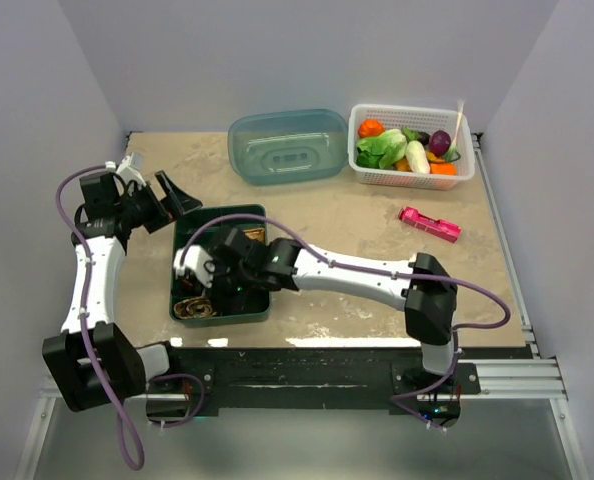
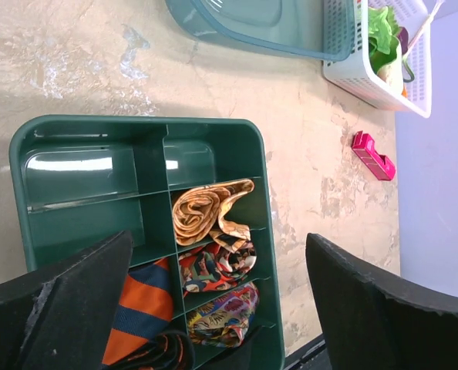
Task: Roll the ties
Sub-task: Move the storage box to the center of the board, then move the storage box to the corner of the board, then reset both arms
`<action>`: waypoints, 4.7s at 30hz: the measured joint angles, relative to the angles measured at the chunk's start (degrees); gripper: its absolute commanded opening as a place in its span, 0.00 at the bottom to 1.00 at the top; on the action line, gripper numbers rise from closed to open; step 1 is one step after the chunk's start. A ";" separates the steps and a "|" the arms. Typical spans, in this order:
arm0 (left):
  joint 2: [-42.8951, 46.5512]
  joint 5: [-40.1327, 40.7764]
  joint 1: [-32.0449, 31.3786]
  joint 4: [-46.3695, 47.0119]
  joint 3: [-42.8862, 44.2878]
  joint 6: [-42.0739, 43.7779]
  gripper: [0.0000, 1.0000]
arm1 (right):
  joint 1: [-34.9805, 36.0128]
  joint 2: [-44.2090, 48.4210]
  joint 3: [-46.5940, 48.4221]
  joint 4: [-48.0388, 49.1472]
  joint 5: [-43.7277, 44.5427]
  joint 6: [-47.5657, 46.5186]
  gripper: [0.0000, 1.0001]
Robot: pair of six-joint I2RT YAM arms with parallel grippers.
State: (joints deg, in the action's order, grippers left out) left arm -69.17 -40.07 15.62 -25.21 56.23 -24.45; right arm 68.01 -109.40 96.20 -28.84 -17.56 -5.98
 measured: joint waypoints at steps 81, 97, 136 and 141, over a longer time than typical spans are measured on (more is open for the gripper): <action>13.44 12.13 -10.19 -12.11 -23.61 -3.21 0.62 | -21.51 -31.80 24.20 -0.79 9.01 16.26 0.00; 2.23 19.71 -10.19 -6.97 -21.75 -6.78 0.73 | -21.33 -39.50 36.98 -0.66 5.90 20.65 0.00; -10.95 24.81 -4.50 13.31 -2.51 -6.93 1.00 | -24.13 1.42 -5.92 7.28 11.28 16.26 0.89; 3.19 22.38 -4.50 18.43 -3.10 -6.84 1.00 | -24.13 12.02 -7.37 11.56 13.16 15.98 0.99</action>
State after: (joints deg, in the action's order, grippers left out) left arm -65.98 -17.69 11.11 -6.79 53.12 -31.29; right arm 43.88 -97.38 88.84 -17.28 -4.40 10.00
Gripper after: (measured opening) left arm 0.996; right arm 0.974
